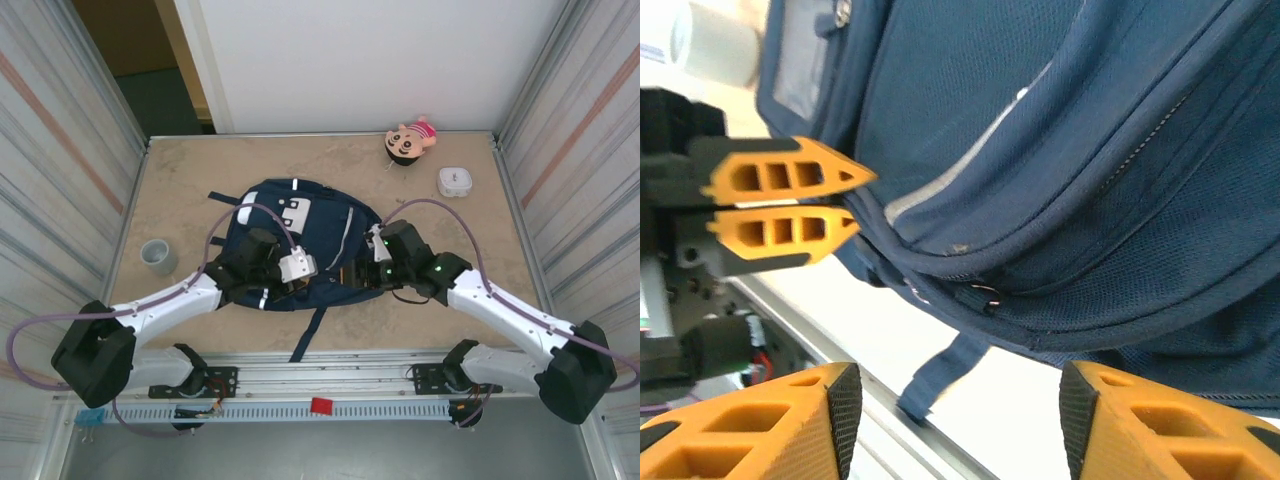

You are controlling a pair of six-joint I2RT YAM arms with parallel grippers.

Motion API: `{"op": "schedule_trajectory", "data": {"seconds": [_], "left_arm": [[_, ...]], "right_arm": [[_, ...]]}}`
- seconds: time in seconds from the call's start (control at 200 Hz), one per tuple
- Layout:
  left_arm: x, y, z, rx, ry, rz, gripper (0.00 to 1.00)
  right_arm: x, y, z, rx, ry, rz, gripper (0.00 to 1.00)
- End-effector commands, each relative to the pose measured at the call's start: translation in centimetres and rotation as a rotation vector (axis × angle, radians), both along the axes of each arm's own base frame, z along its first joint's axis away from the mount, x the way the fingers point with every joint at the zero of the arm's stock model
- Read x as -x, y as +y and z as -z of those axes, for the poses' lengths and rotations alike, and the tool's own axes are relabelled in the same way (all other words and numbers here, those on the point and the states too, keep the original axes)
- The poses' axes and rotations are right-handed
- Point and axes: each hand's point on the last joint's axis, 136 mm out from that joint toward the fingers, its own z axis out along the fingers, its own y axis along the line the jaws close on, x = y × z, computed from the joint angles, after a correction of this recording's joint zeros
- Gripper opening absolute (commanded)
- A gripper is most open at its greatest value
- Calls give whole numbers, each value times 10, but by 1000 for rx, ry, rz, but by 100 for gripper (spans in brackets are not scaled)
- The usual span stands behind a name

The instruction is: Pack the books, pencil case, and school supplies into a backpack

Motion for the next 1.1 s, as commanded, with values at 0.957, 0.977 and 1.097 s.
{"op": "schedule_trajectory", "data": {"seconds": [0.957,0.977,1.097], "left_arm": [[-1,2,-30,116,30,-22,0],[-2,2,-30,113,29,-24,0],[-1,6,-31,117,28,-31,0]], "right_arm": [[-43,-14,31,390,-129,87,2],[-43,-18,31,390,-124,94,2],[-45,-35,30,358,-107,113,1]]}}
